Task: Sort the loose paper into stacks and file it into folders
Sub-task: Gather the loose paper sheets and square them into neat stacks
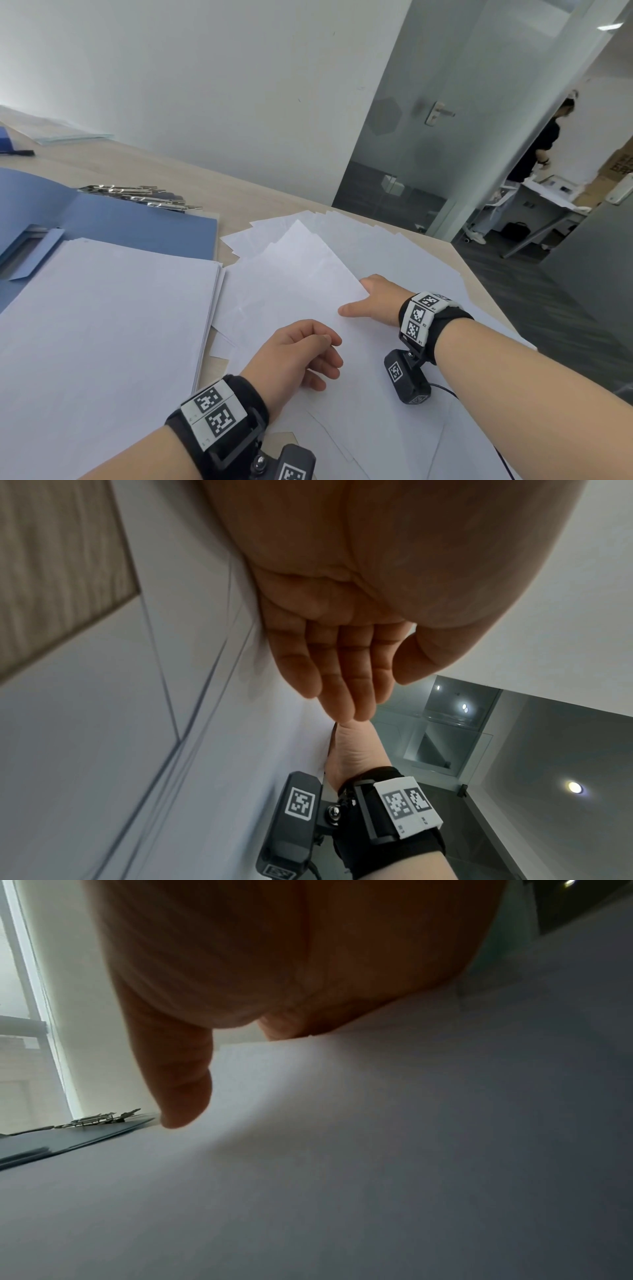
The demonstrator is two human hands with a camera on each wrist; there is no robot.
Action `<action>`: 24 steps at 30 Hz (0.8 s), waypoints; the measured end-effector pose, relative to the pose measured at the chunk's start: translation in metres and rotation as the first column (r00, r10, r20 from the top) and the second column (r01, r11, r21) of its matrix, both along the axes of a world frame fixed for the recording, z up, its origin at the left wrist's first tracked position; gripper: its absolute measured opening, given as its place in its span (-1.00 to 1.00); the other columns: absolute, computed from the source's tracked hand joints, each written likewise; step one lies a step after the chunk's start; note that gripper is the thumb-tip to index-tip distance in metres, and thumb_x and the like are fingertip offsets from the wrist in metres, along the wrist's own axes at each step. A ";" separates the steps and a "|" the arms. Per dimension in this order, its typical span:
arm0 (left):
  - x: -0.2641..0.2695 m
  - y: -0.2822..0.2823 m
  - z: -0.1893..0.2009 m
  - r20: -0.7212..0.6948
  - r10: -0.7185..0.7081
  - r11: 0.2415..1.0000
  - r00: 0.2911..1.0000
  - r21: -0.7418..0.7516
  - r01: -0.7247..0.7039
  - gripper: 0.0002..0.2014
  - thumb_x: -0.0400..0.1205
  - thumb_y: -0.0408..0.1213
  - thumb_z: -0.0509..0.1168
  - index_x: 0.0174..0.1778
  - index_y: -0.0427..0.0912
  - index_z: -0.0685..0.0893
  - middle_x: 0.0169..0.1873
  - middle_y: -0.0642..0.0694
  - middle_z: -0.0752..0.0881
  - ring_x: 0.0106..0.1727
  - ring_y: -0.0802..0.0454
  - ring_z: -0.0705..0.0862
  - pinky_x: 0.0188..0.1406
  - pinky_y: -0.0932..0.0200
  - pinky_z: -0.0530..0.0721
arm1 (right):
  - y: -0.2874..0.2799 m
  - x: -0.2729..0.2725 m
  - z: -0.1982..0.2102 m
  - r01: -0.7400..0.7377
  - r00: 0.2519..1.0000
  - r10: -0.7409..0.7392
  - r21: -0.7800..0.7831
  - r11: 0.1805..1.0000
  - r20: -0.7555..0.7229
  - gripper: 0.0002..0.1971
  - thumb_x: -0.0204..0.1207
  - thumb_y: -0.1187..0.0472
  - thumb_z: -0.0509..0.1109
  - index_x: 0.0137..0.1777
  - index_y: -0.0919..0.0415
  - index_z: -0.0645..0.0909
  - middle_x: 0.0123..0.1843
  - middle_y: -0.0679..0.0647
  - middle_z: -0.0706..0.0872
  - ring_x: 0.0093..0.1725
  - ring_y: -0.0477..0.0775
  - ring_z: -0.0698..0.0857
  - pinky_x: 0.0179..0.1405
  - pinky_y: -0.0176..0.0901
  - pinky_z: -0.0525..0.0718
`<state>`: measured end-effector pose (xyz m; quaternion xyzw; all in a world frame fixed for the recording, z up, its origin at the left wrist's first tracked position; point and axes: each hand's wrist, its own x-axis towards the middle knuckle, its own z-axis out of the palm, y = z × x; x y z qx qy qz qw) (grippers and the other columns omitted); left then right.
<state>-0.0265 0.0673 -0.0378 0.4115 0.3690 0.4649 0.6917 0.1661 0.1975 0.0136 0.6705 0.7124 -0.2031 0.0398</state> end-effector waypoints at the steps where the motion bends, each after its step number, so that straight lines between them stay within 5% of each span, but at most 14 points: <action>1: 0.000 0.000 -0.001 0.004 -0.002 1.000 1.000 0.003 0.002 -0.78 0.46 -0.20 0.29 -0.10 -0.22 0.75 -0.27 -0.23 0.79 -0.29 -0.06 0.74 -0.37 0.13 0.63 | 0.000 -0.001 -0.001 -0.012 1.000 0.012 0.003 1.000 -0.020 -0.34 0.27 -0.37 0.54 0.27 0.00 0.65 0.30 0.02 0.60 0.21 0.10 0.68 0.28 0.07 0.68; 8: 0.001 0.001 -0.003 0.017 0.003 1.000 1.000 0.012 -0.004 -0.77 0.46 -0.21 0.29 -0.08 -0.23 0.75 -0.27 -0.24 0.79 -0.29 -0.07 0.73 -0.36 0.13 0.63 | 0.006 -0.010 -0.004 -0.028 0.998 0.026 0.035 0.999 0.055 -0.30 0.34 -0.33 0.54 0.40 0.02 0.55 0.31 0.05 0.56 0.26 0.12 0.63 0.32 0.09 0.65; 15: 0.001 0.002 -0.004 0.032 0.010 1.000 0.999 0.015 -0.010 -0.79 0.46 -0.21 0.30 -0.11 -0.21 0.76 -0.27 -0.24 0.79 -0.29 -0.06 0.74 -0.39 0.15 0.63 | 0.012 -0.012 0.002 0.005 1.000 -0.005 -0.017 1.000 -0.020 -0.38 0.38 -0.23 0.59 0.35 0.01 0.54 0.19 -0.03 0.73 0.14 0.05 0.73 0.24 -0.01 0.69; 19: 0.001 0.001 -0.004 0.034 0.017 1.000 0.999 0.022 -0.018 -0.82 0.47 -0.22 0.30 -0.14 -0.18 0.77 -0.26 -0.25 0.79 -0.29 -0.07 0.74 -0.39 0.13 0.63 | 0.015 -0.012 0.008 0.012 0.999 -0.015 -0.076 0.997 -0.036 -0.53 0.42 -0.18 0.59 0.22 0.04 0.66 0.11 -0.01 0.79 0.07 0.05 0.77 0.20 -0.05 0.70; 24: -0.002 0.000 -0.003 0.081 0.026 0.998 0.996 0.060 -0.031 -0.82 0.44 -0.27 0.31 -0.12 -0.20 0.77 -0.26 -0.26 0.78 -0.27 -0.13 0.74 -0.40 0.11 0.63 | 0.015 0.009 0.019 0.033 0.988 -0.057 -0.159 0.987 -0.145 -0.86 0.47 0.16 0.60 0.02 0.08 0.79 -0.02 0.08 0.89 -0.02 0.16 0.87 0.07 -0.03 0.81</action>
